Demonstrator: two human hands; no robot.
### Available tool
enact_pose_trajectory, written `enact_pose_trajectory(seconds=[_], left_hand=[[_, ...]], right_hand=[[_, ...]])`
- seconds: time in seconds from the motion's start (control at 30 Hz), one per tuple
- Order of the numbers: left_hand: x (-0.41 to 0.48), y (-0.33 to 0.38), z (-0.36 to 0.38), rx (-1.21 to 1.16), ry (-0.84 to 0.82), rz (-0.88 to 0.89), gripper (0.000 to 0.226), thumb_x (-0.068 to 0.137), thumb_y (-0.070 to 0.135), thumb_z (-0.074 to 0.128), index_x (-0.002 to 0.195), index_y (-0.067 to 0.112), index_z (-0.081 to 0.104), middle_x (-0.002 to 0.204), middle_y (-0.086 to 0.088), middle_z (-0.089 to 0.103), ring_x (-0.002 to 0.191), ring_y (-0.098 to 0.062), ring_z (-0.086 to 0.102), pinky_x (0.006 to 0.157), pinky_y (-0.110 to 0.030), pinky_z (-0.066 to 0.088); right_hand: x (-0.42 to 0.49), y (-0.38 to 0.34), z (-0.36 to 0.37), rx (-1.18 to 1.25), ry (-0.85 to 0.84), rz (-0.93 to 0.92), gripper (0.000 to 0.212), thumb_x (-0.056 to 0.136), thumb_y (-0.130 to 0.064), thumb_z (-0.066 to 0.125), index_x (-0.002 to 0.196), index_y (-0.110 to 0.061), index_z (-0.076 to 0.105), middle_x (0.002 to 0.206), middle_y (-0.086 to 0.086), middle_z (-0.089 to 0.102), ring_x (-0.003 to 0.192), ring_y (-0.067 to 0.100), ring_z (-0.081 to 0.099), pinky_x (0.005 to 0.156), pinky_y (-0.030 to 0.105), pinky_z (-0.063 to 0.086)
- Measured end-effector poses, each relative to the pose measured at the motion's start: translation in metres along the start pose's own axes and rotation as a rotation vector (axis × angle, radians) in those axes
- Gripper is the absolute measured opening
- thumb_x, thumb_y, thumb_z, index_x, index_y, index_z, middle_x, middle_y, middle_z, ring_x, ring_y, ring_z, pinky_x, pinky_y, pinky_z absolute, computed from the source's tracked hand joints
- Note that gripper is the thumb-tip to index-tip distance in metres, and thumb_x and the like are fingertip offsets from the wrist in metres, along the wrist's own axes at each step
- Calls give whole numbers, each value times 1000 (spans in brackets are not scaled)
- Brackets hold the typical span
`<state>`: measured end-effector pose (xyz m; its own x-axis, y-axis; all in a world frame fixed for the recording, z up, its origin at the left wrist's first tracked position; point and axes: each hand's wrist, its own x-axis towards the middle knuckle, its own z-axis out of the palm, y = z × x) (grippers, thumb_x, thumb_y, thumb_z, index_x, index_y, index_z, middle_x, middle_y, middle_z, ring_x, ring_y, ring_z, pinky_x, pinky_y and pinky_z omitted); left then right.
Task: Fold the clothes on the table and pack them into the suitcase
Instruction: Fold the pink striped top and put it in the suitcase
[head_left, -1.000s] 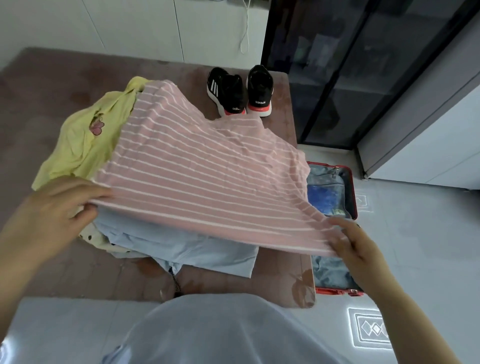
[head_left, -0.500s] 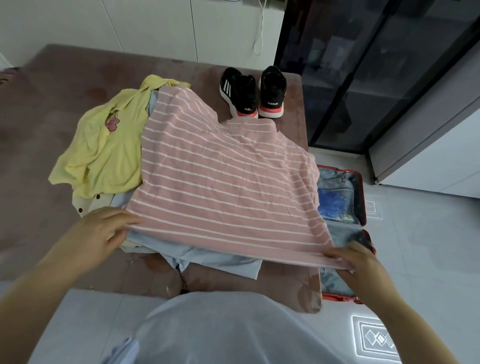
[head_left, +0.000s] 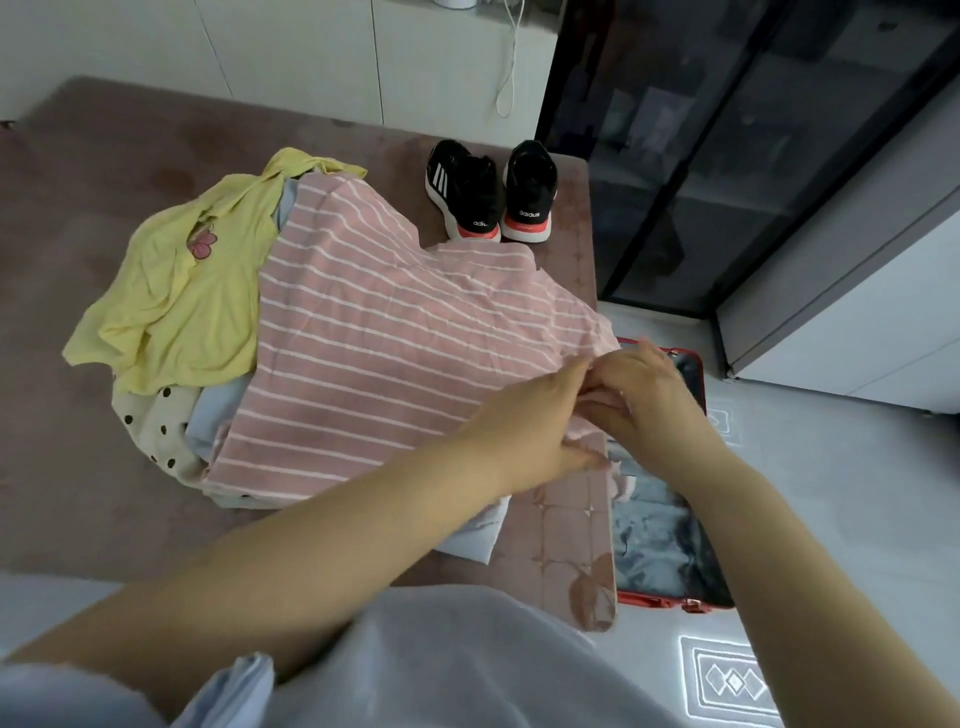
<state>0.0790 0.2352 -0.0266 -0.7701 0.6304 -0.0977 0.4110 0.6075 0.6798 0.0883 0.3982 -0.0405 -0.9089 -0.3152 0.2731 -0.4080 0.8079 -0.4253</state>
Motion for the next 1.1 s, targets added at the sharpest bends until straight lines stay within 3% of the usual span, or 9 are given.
enact_pose_trajectory(seconds=[0.1,0.27,0.37,0.47,0.57,0.7,0.87,1.0,1.1], left_hand=[[16,3,7,63,127,-61,54,86,25,59,131,14,32,98,-9,66,87,-27,62,70,-32,46],[16,-5,2,65,174,-65,35,87,23,57,120,11,55,107,-5,65,98,-23,58,76,-25,37],[10,-8,3,7,239,-74,27,92,21,52,118,15,58,108,-3,66,98,-22,59,84,-25,41],[3,-5,0,-79,359,-26,26,93,24,51,118,18,58,107,3,66,95,-15,60,81,-18,41],[-4,-2,-4,-178,396,2,26,94,23,50,119,23,57,107,6,67,96,-12,62,84,-22,47],[-17,-3,-8,-310,456,20,26,89,26,48,112,25,59,100,10,68,91,-8,62,79,-22,48],[-37,-15,-16,-416,662,-79,25,89,18,50,96,41,55,91,30,63,90,6,59,76,-7,41],[-54,-28,-28,-520,911,-236,28,94,10,49,92,38,51,74,30,58,71,7,55,66,-7,40],[-75,-46,-32,-631,1139,-396,17,95,13,47,93,29,53,67,22,56,60,2,50,58,-10,43]], right_hand=[[7,0,2,192,9,158,17,78,-18,72,91,-15,61,81,-18,53,81,8,44,79,10,33],[-4,34,9,514,-298,326,56,64,-27,82,113,-21,54,108,-7,60,100,-6,53,84,5,39],[-4,54,24,353,-316,339,33,70,-10,81,99,-18,67,88,-11,66,75,-10,58,67,1,39],[2,87,38,192,-229,242,13,72,-10,74,84,-7,71,83,7,71,75,14,62,72,25,48],[14,110,40,120,-216,235,17,73,-4,69,90,-1,68,89,14,69,84,28,62,71,28,42],[36,128,30,62,-271,206,25,72,-4,71,97,-7,71,86,4,68,80,17,60,68,23,37],[118,131,-9,-247,-332,-7,10,66,8,71,71,-1,71,70,17,68,70,37,63,69,33,42],[204,73,-28,-403,-225,-169,26,79,-15,48,87,-10,72,85,11,71,86,35,59,93,42,39],[265,12,-7,-521,-157,-377,40,78,-17,36,101,-12,69,93,16,68,98,34,58,112,44,16]])
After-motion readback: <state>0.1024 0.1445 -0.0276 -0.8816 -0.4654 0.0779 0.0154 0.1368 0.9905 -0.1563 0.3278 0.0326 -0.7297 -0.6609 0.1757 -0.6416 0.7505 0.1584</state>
